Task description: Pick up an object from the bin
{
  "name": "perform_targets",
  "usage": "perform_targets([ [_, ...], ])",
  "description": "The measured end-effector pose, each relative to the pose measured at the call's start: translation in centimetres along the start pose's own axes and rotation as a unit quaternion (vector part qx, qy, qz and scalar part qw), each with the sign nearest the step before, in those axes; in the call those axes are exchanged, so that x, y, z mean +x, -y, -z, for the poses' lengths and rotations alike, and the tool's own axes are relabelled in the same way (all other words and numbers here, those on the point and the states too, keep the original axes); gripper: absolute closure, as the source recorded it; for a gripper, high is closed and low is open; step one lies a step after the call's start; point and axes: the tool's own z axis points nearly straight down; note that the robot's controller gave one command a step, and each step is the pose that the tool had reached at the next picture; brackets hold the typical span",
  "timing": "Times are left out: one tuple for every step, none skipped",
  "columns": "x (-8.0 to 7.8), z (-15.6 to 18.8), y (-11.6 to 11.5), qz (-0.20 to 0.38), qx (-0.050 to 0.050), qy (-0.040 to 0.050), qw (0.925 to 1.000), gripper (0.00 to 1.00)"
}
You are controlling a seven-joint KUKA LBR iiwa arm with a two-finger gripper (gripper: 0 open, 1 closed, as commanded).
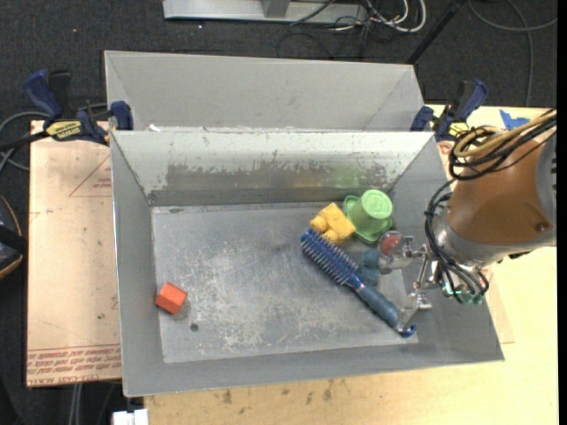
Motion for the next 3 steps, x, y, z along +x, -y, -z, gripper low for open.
perform_targets([
  [-4.2, -5.6, -0.3, 0.136, 0.001, 0.0047, 0.9907, 0.0],
  [-4.5, -5.5, -0.3, 0.137, 0.002, 0.0096, 0.9905, 1.0],
  [-4.0, 13.0, -6.3, 0.143, 0.002, 0.0083, 0.9897, 1.0],
])
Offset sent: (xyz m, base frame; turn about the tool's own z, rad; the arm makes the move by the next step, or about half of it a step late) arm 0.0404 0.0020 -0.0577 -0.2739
